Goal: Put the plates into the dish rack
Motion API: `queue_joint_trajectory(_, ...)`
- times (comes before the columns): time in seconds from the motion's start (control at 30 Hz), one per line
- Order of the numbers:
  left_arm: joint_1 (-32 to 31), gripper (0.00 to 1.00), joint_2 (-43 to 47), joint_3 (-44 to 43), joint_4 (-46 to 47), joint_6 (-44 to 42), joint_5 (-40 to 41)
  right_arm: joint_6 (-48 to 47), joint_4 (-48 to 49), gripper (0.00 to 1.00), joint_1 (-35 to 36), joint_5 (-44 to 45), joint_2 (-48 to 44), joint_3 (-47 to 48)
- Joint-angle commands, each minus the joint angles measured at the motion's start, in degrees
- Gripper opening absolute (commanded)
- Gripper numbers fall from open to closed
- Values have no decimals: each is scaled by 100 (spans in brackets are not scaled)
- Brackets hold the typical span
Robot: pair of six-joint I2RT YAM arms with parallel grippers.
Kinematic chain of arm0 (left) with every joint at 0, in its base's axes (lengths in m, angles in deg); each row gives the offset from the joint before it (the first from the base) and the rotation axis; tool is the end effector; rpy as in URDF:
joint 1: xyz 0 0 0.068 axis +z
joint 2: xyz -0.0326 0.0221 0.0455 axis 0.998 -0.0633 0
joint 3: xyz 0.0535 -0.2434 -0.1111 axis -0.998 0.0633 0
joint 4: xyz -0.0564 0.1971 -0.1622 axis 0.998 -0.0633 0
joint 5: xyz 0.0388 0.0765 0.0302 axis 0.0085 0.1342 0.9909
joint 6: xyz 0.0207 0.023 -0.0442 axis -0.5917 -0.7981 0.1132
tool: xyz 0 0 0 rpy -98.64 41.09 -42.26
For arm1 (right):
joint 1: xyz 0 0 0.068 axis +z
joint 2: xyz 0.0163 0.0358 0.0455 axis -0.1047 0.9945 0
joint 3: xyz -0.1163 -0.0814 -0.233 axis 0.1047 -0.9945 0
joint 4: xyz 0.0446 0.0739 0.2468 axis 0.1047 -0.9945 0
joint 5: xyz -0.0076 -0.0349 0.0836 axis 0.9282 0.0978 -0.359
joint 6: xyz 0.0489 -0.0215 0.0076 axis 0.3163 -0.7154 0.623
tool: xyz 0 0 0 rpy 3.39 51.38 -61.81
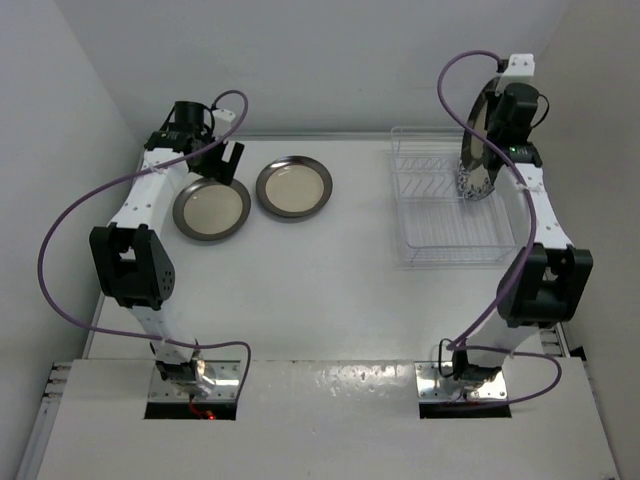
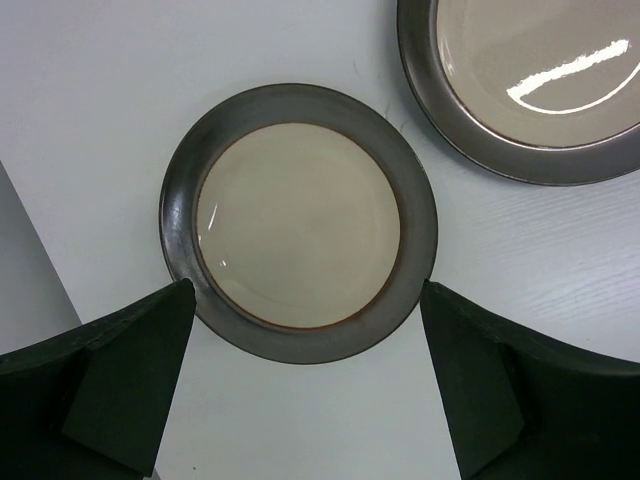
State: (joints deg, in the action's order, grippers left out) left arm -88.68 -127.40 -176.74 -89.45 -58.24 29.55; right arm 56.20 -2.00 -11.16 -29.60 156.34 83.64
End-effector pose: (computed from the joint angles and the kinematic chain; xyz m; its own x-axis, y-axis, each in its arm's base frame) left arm 0.3992 -0.0180 0.3308 -0.7008 0.2674 -0.6614 0.2520 0.9601 0.1212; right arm 0.3959 -0.0470 0.3896 -0.1256 -0.0513 -0.9908 0.3925 0.9146 -0.0971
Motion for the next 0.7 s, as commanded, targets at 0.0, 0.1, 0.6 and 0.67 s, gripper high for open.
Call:
queue_joint_trajectory(0.0, 2, 100, 285, 35, 130, 93, -82, -379, 1073, 0, -56, 292, 123, 310)
queue_joint_trajectory(0.1, 2, 100, 285, 35, 130, 93, -82, -396, 1195, 0, -153, 91, 238, 162)
queue_joint_trajectory(0.6, 55, 100, 232, 140, 130, -13, -82, -713, 1908, 0, -372, -700, 158, -307)
queue_joint_trajectory(0.67, 55, 100, 232, 140, 130, -13, -134, -713, 1742, 0, -434, -902, 255, 72)
